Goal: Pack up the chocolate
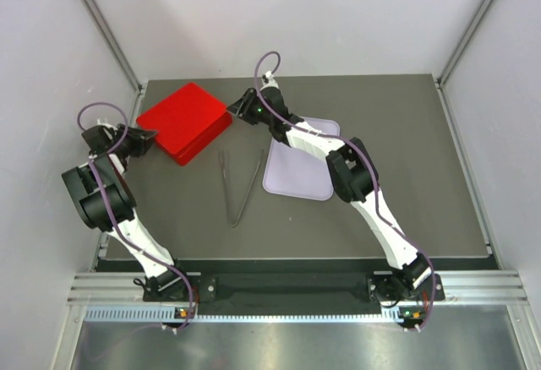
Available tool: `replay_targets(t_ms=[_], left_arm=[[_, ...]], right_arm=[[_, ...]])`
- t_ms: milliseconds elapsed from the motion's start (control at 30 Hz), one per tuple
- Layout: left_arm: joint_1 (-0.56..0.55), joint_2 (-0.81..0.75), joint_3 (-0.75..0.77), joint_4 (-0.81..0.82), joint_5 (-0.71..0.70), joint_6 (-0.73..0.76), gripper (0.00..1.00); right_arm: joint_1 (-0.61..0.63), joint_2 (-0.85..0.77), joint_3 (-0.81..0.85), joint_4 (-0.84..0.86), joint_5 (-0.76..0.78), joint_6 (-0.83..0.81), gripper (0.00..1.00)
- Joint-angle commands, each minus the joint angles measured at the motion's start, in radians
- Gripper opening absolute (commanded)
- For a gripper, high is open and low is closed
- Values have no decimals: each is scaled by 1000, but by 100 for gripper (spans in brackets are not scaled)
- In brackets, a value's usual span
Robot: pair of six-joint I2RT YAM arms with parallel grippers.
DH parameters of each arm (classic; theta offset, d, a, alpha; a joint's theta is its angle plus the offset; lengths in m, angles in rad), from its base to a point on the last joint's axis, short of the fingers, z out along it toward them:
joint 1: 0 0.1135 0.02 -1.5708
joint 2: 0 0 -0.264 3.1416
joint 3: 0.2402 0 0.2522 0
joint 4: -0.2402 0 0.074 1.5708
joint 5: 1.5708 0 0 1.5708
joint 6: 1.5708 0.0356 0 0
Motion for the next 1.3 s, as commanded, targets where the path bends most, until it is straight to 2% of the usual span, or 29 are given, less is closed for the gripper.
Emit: replay_targets(t_ms=[0, 400, 733, 1067, 1267], left_arm=[[2, -30, 12, -136, -116, 109, 32], [-7, -75, 16, -227, -151, 152, 34], [-19, -101, 82, -377, -200, 212, 38], [-33, -119, 94, -482, -261, 264, 35], [-38, -135, 127, -558, -315, 290, 37]], right_arm=[[18, 15, 54, 44, 14, -5, 40], [19, 9, 46, 38, 9, -8, 39], [19, -15, 20, 33, 14, -25, 39], [19, -26, 6, 29, 12, -34, 39], [19, -32, -3, 29, 11, -34, 38]])
